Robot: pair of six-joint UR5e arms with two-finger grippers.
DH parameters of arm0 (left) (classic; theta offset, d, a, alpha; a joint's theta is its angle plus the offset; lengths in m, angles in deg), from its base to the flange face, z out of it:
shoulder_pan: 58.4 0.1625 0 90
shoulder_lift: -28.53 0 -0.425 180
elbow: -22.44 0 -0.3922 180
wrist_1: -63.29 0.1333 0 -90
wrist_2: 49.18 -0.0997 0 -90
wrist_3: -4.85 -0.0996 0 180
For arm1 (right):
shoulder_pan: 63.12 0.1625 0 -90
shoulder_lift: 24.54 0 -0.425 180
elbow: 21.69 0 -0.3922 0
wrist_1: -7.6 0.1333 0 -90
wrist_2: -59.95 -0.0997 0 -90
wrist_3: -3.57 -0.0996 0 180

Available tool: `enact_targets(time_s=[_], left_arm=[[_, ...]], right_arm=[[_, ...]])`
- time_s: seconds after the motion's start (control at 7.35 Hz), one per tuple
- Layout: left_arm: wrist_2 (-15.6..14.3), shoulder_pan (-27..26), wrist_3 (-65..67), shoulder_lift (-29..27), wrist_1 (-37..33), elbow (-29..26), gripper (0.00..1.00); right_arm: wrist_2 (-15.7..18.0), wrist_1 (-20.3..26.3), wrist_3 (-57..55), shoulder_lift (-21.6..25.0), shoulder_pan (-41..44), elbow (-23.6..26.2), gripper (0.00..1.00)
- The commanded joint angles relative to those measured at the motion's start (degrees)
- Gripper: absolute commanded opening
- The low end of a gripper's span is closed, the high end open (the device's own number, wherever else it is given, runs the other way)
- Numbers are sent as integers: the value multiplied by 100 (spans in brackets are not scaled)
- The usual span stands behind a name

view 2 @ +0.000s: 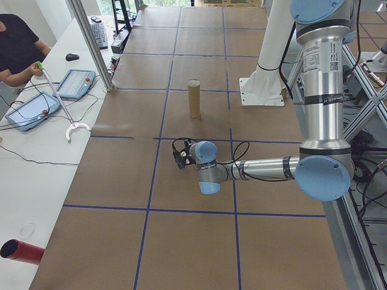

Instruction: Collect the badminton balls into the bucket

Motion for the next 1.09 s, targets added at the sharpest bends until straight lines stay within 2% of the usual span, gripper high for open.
enact_targets(time_s=[0.0,0.14,0.41,0.54,0.82,0.95], left_arm=[[232,-78,-55,-81,778,662,0],[328,-113,-525,-151,1497,1135,0],[573,-524,-1484,-361,3254,2068,0],[897,-744,-1523,-676,3644,2211,0],[979,-922,-1688,-740,3988,2745,0],[1031,-1035,-2134,-906,4818,3166,0]], right_arm=[[0,0,0,0,0,0,100],[0,0,0,0,0,0,100],[0,0,0,0,0,0,100],[0,0,0,0,0,0,100],[0,0,0,0,0,0,100],[0,0,0,0,0,0,100]])
